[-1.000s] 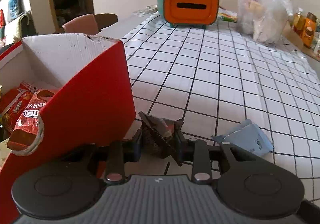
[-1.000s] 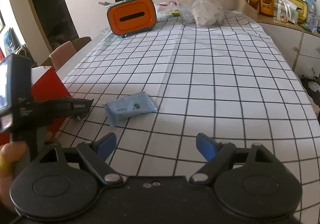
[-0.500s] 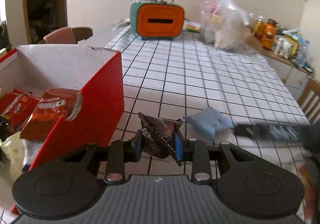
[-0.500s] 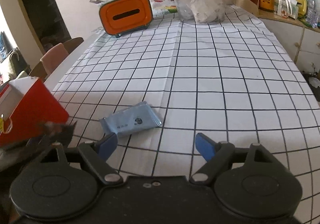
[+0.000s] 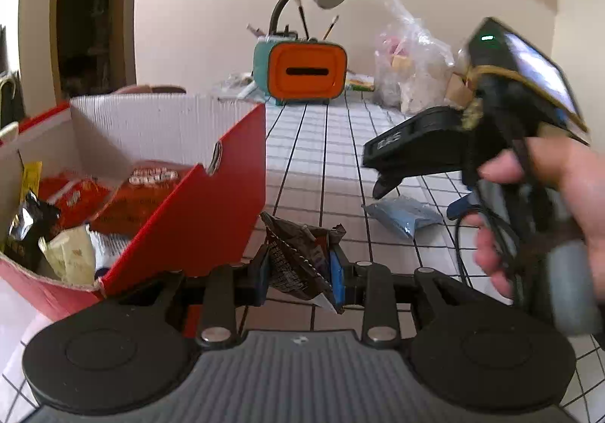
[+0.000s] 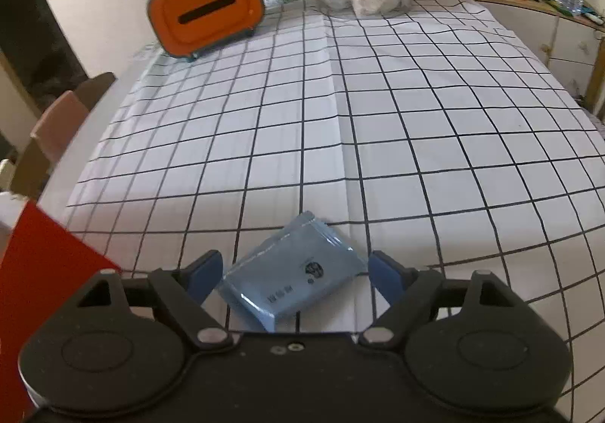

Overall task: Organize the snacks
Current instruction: 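Grasp the dark brown packet with the left tool while the right tool grasps the blue packet, then carry the brown packet and blue packet over the red box with both tools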

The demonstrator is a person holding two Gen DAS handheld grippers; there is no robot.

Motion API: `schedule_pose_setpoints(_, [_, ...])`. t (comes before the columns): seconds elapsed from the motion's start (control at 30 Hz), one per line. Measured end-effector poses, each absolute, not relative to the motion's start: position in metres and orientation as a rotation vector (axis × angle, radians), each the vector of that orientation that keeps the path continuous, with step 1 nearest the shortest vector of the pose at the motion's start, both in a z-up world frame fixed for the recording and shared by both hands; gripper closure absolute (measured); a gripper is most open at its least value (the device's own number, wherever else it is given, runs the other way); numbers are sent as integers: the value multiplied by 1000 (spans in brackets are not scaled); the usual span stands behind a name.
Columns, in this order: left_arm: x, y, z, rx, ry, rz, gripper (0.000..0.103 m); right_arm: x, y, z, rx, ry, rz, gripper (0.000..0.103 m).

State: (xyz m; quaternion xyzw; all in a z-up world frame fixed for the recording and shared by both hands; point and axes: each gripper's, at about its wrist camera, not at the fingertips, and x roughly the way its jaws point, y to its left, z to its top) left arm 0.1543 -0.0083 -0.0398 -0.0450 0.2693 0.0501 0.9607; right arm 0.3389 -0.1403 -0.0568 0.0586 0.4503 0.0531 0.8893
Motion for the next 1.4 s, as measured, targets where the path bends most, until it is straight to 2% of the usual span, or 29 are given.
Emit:
schedule_pose_setpoints(0.17, [154, -7, -39, -96, 527, 88, 73, 348, -128, -59, 90, 960, 58, 21])
schedule_pose_setpoints(0.4, [149, -5, -37, -112, 519, 79, 73, 346, -120, -65, 9, 983, 57, 32])
schedule_pose_setpoints(0.73, [147, -3, -37, -132, 530, 73, 73, 309, -136, -68, -93, 977, 107, 35])
schedule_pose_setpoints(0.87, [147, -4, -37, -133, 535, 65, 73, 289, -146, -66, -110, 950, 141, 53])
schedule_pose_setpoints(0.97, [146, -7, -37, -125, 535, 54, 73, 280, -152, -65, -117, 939, 148, 57])
schedule_pose_setpoints(1.4, [144, -17, -36, -99, 544, -6, 73, 209, -168, -25, -101, 831, 197, 57])
